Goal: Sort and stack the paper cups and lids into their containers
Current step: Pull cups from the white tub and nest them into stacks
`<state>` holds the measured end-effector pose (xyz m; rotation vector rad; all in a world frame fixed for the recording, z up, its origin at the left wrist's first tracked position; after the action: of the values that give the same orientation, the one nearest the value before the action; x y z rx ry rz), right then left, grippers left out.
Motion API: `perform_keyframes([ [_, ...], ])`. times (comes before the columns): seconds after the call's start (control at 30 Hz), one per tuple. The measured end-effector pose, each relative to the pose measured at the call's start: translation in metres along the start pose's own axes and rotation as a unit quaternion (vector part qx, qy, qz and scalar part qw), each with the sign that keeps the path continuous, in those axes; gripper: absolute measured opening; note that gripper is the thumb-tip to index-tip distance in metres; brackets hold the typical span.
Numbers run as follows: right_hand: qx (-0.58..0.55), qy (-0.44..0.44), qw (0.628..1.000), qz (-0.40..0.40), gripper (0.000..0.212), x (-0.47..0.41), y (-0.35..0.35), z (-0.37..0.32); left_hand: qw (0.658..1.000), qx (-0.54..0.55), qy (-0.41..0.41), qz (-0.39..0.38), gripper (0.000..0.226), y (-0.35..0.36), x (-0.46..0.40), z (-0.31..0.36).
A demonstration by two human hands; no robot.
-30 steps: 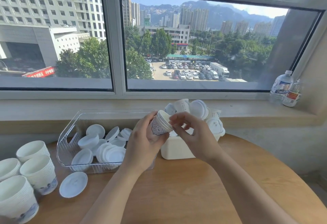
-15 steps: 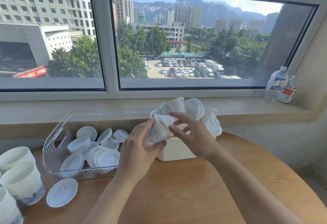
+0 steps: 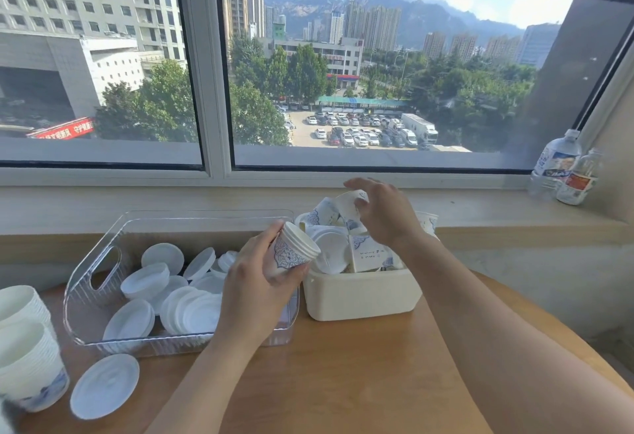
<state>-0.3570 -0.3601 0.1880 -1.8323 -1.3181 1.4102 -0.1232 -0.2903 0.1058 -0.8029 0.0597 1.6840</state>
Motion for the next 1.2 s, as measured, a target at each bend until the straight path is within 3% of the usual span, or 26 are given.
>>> perform_keyframes([
  [0.37, -0.049, -0.017, 0.996, 0.067, 0.025, -0.001, -0.014, 0.001, 1.000, 0.001, 0.008, 0.002, 0.070, 0.006, -0.003, 0.006],
  [0.5, -0.188, 0.007, 0.977, 0.105, 0.022, 0.019, -0.035, -0.004, 1.000, 0.005, 0.006, 0.004, 0.070, 0.006, -0.003, 0.014],
  [0.63, -0.369, 0.036, 0.926, 0.074, 0.019, 0.059, -0.043, -0.014, 1.000, 0.014, 0.002, 0.009, 0.070, 0.006, 0.001, 0.022],
  [0.77, -0.458, 0.062, 0.886, 0.038, 0.017, 0.096, -0.034, -0.012, 1.000, 0.021, 0.007, -0.008, 0.071, 0.008, 0.009, 0.026],
  [0.9, -0.479, 0.070, 0.875, 0.006, 0.014, 0.120, -0.024, -0.013, 0.999, 0.022, 0.019, -0.026, 0.075, 0.011, 0.018, 0.029],
  [1.03, -0.436, 0.058, 0.898, -0.029, 0.014, 0.136, -0.017, -0.013, 0.998, 0.022, 0.044, -0.044, 0.079, 0.015, 0.027, 0.036],
  [1.2, -0.397, 0.080, 0.915, -0.005, 0.022, 0.149, -0.016, -0.008, 0.996, 0.035, 0.065, -0.054, 0.079, 0.023, 0.038, 0.038],
])
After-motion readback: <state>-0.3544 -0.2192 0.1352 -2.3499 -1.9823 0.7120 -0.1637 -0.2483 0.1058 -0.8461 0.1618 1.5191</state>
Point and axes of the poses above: each hand's wrist, its own x-axis away from the middle knuckle, its own y-axis out of the palm, z = x × y, the point moved 4 cm from there along -x, towards the middle knuckle, and after that the axes turned 2 degrees about z, right-handed, at the moved point
